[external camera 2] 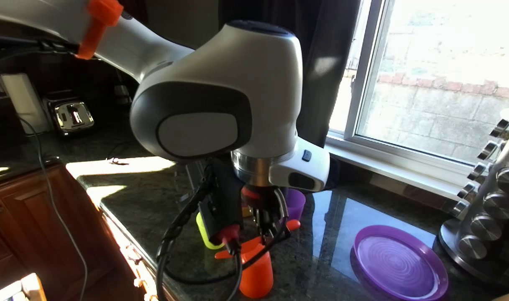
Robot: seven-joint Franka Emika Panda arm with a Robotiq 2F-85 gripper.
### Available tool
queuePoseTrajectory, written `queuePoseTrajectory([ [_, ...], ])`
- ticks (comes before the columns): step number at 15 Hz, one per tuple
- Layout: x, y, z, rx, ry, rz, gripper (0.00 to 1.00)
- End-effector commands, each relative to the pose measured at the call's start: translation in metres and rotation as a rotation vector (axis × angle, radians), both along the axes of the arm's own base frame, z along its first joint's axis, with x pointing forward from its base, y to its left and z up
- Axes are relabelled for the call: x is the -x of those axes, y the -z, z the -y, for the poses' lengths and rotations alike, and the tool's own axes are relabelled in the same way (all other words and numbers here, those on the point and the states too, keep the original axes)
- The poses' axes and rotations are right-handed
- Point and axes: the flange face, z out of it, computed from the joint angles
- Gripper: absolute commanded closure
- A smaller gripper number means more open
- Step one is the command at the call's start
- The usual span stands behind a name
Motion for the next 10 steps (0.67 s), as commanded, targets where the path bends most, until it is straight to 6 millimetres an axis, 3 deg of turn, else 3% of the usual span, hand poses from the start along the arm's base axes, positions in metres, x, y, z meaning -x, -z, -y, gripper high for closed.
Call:
queuePoseTrajectory([
  [1, -0.003, 0.006, -0.013, -0.003, -0.011, -0.013, 0.96],
  [10, -0.007, 0.016, -0.013, 0.047, 0.011, -0.052, 0.96],
])
